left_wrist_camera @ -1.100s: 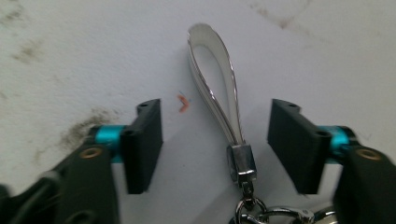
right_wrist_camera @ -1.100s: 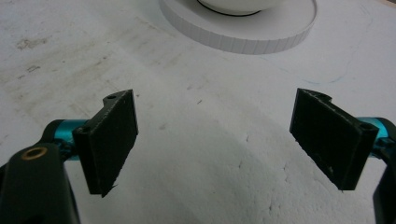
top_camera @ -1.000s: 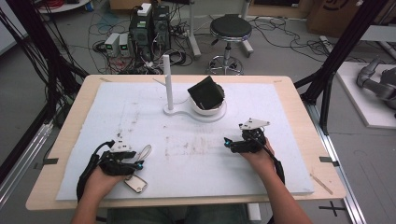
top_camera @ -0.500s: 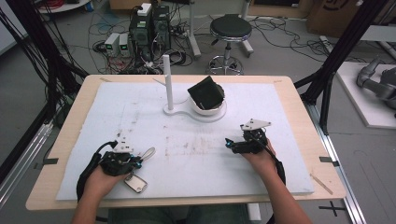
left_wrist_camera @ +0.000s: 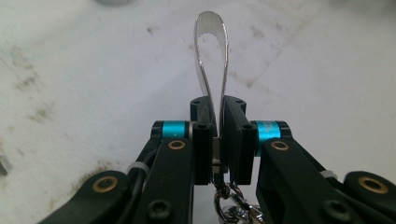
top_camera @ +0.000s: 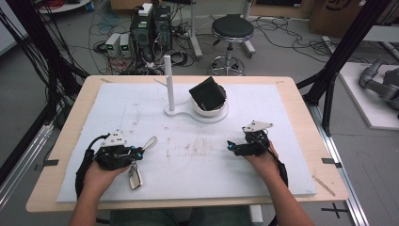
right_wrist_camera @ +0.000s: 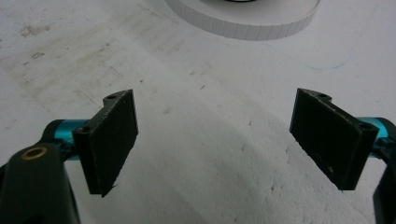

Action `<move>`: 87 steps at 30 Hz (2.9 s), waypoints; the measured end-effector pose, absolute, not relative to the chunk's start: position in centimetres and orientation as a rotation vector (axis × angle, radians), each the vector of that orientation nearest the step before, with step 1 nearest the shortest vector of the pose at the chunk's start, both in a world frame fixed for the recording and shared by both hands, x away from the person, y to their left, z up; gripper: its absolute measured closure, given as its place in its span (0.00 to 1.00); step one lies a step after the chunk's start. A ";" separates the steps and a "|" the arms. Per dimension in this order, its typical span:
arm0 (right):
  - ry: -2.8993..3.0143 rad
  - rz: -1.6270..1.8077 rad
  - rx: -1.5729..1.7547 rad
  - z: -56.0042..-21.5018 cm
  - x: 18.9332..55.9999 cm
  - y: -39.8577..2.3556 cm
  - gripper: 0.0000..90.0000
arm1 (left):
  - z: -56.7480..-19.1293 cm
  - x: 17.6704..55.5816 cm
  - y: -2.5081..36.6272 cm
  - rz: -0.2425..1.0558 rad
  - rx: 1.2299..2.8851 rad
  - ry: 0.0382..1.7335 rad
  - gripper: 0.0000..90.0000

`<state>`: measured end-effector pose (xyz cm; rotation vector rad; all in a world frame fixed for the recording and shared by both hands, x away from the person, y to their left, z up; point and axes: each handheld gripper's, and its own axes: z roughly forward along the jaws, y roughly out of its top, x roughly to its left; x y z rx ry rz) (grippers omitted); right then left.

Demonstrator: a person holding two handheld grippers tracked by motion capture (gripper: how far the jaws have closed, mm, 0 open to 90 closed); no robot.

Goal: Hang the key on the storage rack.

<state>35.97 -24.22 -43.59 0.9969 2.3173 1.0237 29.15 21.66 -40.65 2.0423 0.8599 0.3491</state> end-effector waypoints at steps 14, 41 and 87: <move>2.331 0.990 1.000 -43.6 35.7 -24.0 0.17 | -36.6 30.5 20.7 0.472 1.893 0.826 0.91; 2.346 0.983 0.998 -43.6 35.6 -24.1 0.17 | -29.6 35.3 17.2 0.627 1.805 0.799 0.91; 2.334 0.980 1.051 -43.9 35.2 -25.4 0.17 | -29.7 41.1 14.5 0.769 1.956 0.878 0.91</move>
